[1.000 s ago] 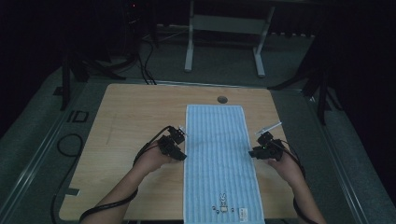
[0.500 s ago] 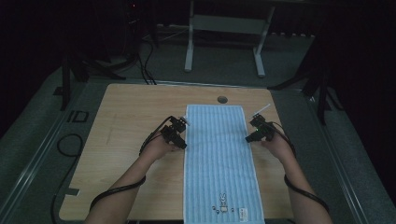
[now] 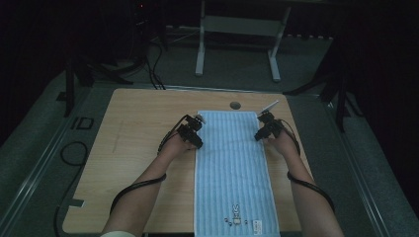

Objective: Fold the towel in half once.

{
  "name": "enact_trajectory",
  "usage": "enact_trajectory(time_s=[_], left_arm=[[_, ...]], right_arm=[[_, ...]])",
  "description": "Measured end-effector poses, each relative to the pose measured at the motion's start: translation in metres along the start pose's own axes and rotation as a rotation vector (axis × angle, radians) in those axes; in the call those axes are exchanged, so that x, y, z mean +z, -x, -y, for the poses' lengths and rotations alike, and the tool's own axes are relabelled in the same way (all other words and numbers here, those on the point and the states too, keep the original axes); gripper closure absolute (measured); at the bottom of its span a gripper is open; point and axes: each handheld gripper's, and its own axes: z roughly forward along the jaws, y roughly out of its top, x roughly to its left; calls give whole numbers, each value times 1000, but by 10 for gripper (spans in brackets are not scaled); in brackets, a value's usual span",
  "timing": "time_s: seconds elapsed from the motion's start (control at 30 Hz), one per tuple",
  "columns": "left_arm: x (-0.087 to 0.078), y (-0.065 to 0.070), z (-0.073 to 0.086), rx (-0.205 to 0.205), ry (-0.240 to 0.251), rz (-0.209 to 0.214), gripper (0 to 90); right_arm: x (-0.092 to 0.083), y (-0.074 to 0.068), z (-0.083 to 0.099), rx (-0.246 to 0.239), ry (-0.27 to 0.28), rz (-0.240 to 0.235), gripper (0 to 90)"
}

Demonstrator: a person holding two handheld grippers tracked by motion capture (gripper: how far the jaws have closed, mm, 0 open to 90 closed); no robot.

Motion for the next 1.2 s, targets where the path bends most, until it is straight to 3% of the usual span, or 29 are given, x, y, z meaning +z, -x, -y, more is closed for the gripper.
enact_trajectory(time_s=[0.1, 0.2, 0.33, 0.37, 0.4, 0.43, 0.6, 0.87, 1.13, 1.2], left_arm=[[1, 2, -4, 16, -15, -13, 523], [2, 5, -6, 31, -11, -27, 587], [3, 9, -9, 40, 2, -13, 773], [4, 10, -10, 40, 5, 4, 773], [4, 11, -11, 45, 5, 5, 849], [4, 12, -11, 50, 7, 1, 866], [-4, 11, -11, 46, 31, 4, 876], [-37, 9, -5, 49, 96, 11, 875], [-66, 27, 23, 96, 161, 7, 874], [-78, 40, 45, 135, 182, 13, 873]], right_arm=[[5, -3, -1, -12, -24, 3, 552], [5, -6, -2, -34, -20, -2, 641], [5, -9, -2, -49, -18, -12, 739], [4, -9, -2, -49, -19, -14, 781], [4, -9, -1, -48, -20, -18, 834], [4, -9, -2, -47, -20, -20, 849], [-1, -9, -2, -59, -20, -11, 863], [-39, -12, 2, -100, 49, -42, 861], [-70, -29, 29, -204, 84, -71, 860], [-81, -37, 45, -237, 116, -82, 858]])
